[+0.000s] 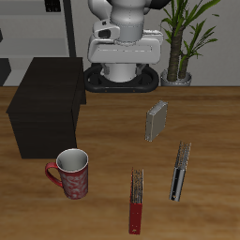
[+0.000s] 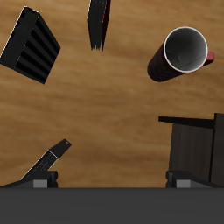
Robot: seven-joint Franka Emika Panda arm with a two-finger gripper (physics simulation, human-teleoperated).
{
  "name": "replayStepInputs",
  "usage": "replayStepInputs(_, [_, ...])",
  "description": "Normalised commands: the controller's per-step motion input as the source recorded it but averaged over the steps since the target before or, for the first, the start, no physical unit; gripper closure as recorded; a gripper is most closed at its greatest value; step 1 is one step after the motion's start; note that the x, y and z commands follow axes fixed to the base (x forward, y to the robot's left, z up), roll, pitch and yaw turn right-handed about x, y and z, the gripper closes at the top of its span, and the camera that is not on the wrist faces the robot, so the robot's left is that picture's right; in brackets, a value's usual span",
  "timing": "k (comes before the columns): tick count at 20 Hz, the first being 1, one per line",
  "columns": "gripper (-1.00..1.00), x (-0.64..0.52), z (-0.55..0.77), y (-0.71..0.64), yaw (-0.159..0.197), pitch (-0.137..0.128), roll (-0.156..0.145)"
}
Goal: Place the red mug on top of the shelf
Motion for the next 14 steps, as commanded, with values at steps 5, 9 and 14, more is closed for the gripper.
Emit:
replayStepInputs(5, [-1.00, 0.24, 0.13, -0.24, 0.062, -0.053, -0.004])
replayStepInputs(9, [-1.00, 0.24, -0.06, -0.14, -0.022, 0.031, 0.038])
replayStepInputs(14, [-1.00, 0.36, -0.06, -0.24, 0.008, -0.004, 0.026])
